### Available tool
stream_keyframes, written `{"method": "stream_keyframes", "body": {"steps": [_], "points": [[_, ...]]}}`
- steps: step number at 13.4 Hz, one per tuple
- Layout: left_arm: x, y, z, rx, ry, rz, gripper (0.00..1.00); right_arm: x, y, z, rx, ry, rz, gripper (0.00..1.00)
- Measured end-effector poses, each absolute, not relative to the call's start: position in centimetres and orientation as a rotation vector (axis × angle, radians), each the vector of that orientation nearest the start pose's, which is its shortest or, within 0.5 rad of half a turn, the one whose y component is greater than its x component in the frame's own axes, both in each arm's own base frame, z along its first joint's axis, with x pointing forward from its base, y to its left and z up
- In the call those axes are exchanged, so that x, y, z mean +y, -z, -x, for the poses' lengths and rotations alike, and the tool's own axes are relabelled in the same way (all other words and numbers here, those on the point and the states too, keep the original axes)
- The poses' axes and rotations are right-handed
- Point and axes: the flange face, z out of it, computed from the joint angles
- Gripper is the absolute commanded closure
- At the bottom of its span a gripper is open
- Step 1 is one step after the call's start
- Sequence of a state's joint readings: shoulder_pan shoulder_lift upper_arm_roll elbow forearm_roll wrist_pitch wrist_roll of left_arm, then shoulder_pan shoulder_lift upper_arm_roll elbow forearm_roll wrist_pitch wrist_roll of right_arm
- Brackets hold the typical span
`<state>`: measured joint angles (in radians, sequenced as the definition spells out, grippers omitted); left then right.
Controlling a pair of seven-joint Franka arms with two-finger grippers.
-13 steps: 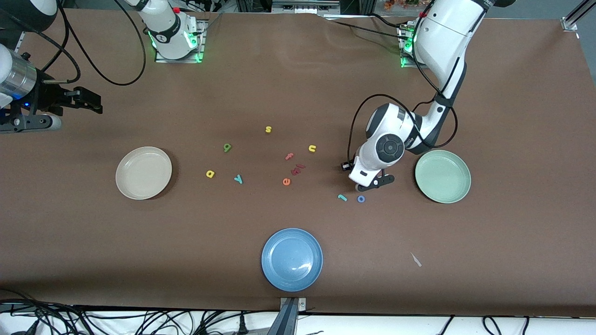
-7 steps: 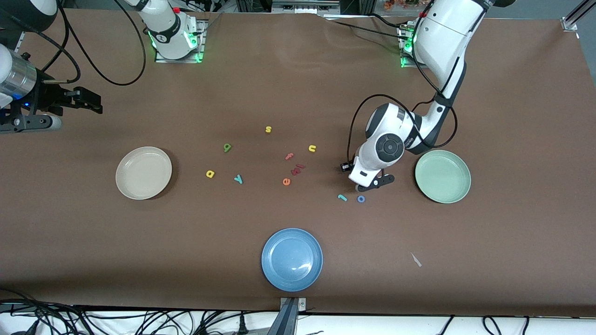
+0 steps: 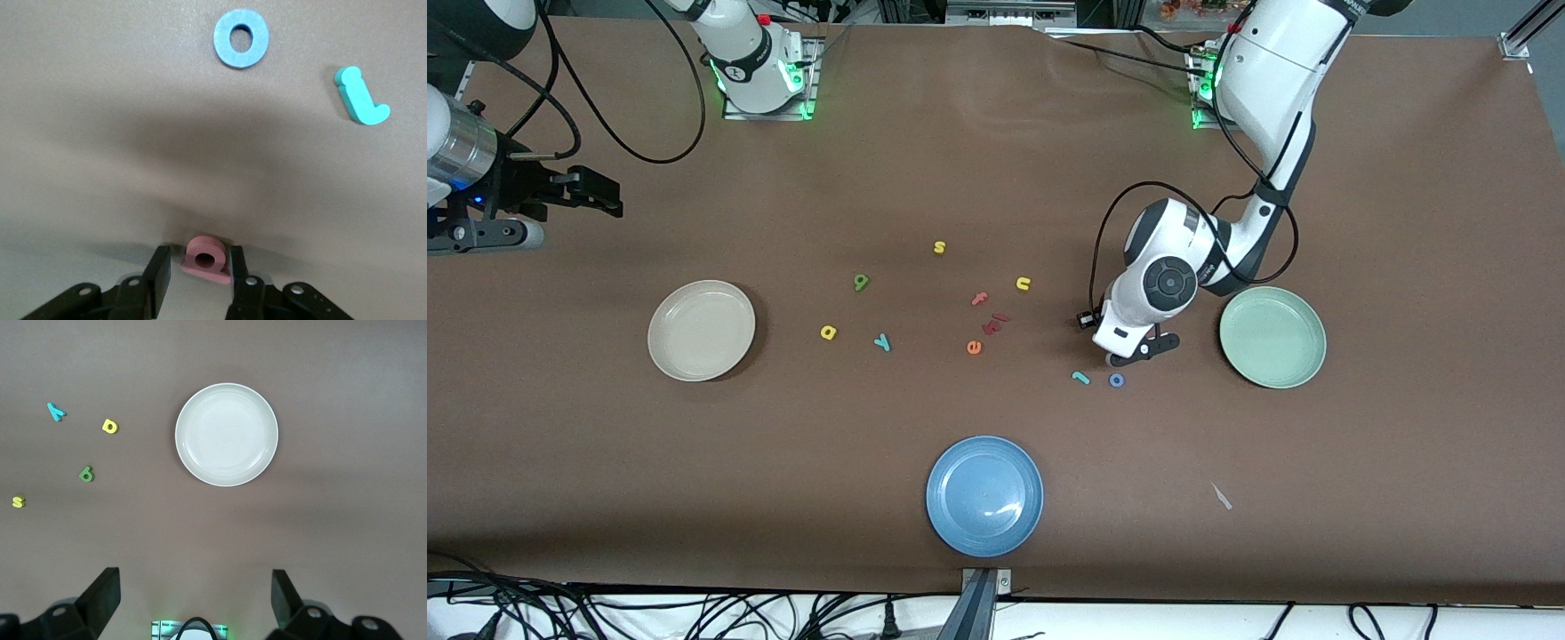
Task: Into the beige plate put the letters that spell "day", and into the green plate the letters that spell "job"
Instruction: 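Lower the left gripper and close it on the pink letter p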
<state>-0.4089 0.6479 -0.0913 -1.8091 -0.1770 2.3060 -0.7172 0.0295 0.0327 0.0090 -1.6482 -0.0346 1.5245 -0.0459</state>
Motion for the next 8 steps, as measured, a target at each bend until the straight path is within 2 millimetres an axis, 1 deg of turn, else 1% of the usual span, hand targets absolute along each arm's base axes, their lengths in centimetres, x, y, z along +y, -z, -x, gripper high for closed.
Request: {"method": "stream_keyframes", "body": {"steps": [3,5,6,8], "points": [[-30.88,-17.02,-55.40,-0.561,-0.365,3.128,0.67,1.68,-56.66,-55.36,-0.133,-0.248,3.163,0.00],[-30.91,-17.03,-55.40,-0.561,-0.364,3.128,0.83,1.64,-56.66,-55.36,-0.132,-0.248,3.163,0.00],[-30.91,-17.04,-55.41,-0.561,-0.364,3.128,0.89,1.59,-56.64,-55.37,-0.131,-0.249,3.163,0.00],[-30.93,-17.13,-55.50,-0.562,-0.360,3.130,0.89,1.60,-56.56,-55.40,-0.130,-0.251,3.161,0.00]]}}
